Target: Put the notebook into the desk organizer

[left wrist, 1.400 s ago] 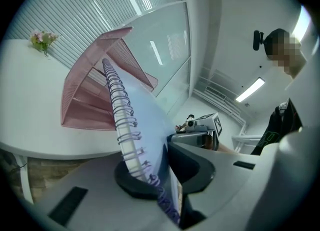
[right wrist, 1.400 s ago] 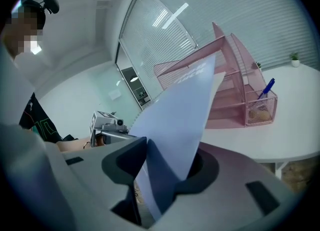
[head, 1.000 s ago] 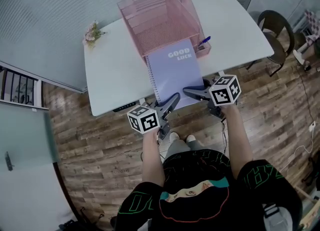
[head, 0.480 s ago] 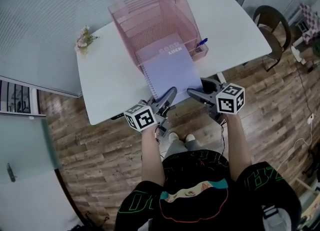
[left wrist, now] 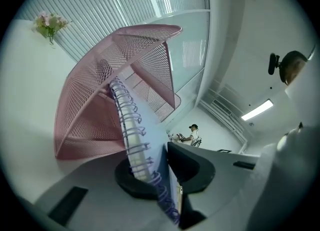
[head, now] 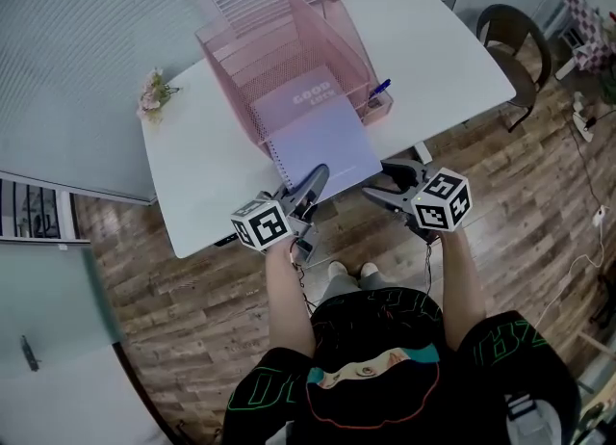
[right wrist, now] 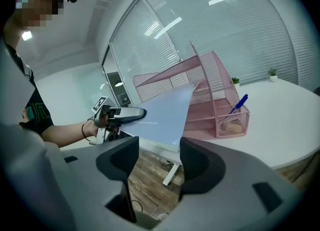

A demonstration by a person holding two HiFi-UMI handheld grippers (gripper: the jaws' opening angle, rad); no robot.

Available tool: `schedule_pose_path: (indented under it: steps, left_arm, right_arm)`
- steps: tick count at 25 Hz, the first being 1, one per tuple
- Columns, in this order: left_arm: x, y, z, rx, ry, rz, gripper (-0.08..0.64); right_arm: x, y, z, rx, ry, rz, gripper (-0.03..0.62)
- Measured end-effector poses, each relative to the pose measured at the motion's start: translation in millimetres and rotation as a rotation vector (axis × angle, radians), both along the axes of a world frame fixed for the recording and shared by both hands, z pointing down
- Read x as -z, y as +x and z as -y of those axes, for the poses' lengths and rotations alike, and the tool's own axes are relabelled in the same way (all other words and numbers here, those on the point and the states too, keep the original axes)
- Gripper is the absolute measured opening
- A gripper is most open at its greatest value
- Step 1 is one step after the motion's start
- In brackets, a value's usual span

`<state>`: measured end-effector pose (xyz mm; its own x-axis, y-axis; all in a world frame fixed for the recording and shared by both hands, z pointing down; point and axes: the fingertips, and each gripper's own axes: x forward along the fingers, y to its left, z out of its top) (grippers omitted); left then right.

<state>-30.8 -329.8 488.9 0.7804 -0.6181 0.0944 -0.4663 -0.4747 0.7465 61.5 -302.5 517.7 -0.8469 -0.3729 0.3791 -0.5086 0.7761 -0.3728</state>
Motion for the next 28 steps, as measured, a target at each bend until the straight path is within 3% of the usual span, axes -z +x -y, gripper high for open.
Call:
schedule_pose_path:
  steps: [7, 10, 12, 14, 16, 20, 24, 28]
  left_arm:
    - [1.8, -4.4, 14.2, 0.016, -0.029, -0.014, 0.061]
    - [3.6, -5.0, 20.2, 0.021, -0.043, -0.028, 0.063]
    - [3.6, -4.8, 25.0, 0.028, -0.068, -0.056, 0.064]
    - [4.0, -5.9, 28.0, 0.044, -0.092, -0.081, 0.064]
    - [5.8, -5.9, 28.1, 0.048, -0.095, -0.086, 0.074]
    - [10.5, -1.8, 24.8, 0.015, -0.059, -0.054, 0.151]
    - [10.4, -12.1, 15.2, 0.029, -0.03, -0.007, 0.318]
    - [17.0, -24.5, 2.5, 0.04, 0.002, -0.037, 0.328]
  right_arm:
    - [-3.9, 4.2, 1.2, -0.023, -0.028, -0.078, 0.243]
    - [-12.4, 9.0, 1.5, -0.033, -0.03, -0.157, 0.142]
    - [-4.3, 0.3, -2.0, -0.017, -0.006, -0.132, 0.087]
    - [9.4, -17.5, -7.7, 0.019, 0.039, -0.098, 0.057]
    - [15.8, -34.1, -10.2, 0.043, 0.091, -0.12, 0.051]
    - [23.5, -58.9, -4.9, 0.046, 0.167, -0.154, 0.034]
    - [41.8, -72.2, 2.5, 0.021, 0.212, -0.129, 0.025]
    - [43.8, -81.9, -8.5, 0.129, 0.222, -0.176, 0.025]
